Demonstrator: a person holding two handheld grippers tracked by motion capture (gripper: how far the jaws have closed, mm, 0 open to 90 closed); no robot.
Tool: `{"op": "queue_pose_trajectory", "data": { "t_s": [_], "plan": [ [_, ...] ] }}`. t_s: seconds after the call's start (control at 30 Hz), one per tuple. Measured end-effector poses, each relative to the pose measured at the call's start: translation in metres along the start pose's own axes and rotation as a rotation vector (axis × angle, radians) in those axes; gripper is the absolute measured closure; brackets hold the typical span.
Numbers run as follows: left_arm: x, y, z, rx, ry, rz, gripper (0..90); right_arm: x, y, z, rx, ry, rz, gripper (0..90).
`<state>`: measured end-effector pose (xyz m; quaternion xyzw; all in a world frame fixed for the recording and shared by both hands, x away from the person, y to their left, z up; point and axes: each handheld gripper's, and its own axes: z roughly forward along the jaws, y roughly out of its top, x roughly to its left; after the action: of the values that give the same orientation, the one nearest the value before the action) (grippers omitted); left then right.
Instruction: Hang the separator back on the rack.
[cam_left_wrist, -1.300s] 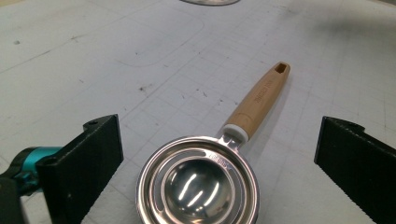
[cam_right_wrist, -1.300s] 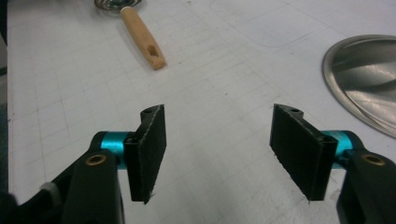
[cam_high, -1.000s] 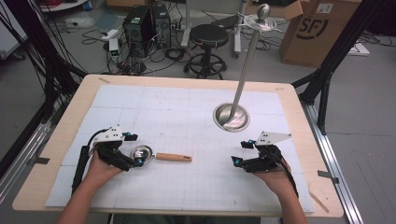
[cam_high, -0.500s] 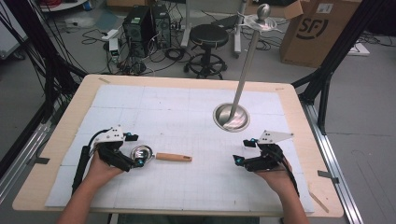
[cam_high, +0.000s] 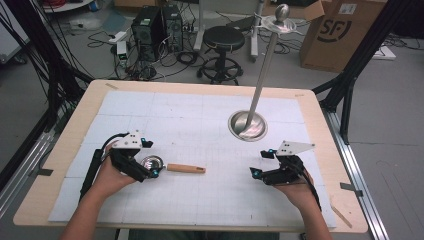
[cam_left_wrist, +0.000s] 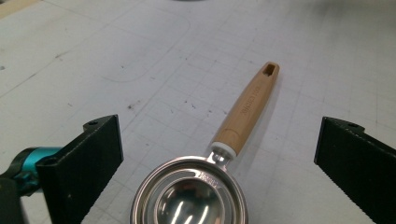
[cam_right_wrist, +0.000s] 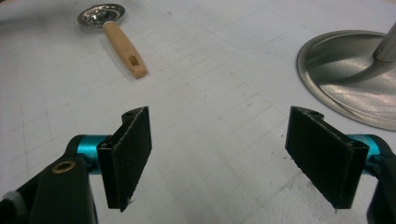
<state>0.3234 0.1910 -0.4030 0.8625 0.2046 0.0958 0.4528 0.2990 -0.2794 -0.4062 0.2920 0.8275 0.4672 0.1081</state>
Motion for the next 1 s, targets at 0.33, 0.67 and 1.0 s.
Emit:
{"op": "queue_pose_trajectory", "data": {
  "t_s": [0.33,0.67,1.0],
  "plan": [
    [-0.001,0.023,0.028,0.248,-0.037,0.089,3.1,-0.002,-0.002,-0.006,-0.015,-0.010,0.010,21.8],
    [0.002,0.033,0.043,0.328,-0.088,0.126,15.4,-0.003,-0.003,-0.006,-0.009,-0.012,0.008,21.8],
    [0.003,0.039,0.052,0.418,-0.114,0.168,31.9,-0.002,-0.003,-0.004,0.006,-0.009,0.002,22.0]
  ]
}}
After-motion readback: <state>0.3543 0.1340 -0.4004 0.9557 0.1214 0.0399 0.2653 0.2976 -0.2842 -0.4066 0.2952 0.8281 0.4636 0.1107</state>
